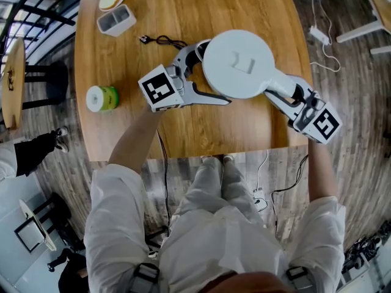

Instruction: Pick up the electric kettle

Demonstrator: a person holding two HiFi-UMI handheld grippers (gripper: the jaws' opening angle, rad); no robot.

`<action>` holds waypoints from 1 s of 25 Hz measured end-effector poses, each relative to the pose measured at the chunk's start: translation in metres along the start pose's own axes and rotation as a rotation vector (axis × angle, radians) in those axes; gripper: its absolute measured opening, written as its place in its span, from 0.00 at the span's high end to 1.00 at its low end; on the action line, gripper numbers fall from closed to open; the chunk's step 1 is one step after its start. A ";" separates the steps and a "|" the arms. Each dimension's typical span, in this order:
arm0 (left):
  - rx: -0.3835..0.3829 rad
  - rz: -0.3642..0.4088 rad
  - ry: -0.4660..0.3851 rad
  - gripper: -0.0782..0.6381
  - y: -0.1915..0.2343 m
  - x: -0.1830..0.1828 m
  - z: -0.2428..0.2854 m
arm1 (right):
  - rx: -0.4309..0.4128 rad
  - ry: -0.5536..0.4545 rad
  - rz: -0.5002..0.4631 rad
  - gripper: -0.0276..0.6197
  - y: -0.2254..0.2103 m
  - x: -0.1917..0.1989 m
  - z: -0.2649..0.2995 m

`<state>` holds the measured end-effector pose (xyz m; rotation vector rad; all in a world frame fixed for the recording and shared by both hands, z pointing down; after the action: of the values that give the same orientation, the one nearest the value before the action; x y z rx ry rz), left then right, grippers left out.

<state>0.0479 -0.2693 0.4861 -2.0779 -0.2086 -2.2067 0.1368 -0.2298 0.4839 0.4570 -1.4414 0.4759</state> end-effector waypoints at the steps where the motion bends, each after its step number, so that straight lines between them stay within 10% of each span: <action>1: -0.004 -0.002 0.003 0.08 0.000 -0.004 -0.002 | -0.001 -0.002 -0.001 0.79 0.000 -0.004 0.001; 25: -0.128 0.030 0.022 0.08 -0.067 -0.179 -0.038 | -0.130 -0.017 -0.068 0.79 0.055 -0.172 -0.015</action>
<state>0.0106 -0.2132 0.3031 -2.1038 -0.0342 -2.2800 0.1061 -0.1819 0.3114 0.4053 -1.4592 0.3228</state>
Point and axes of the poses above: the fingertips, and each gripper's own axes: z forward along the fingers, y to its left, x out of its underside, the point moved 1 cm from there along -z, backward along the fingers, and after that the axes turned 11 degrees about x, right-handed, at the moved point
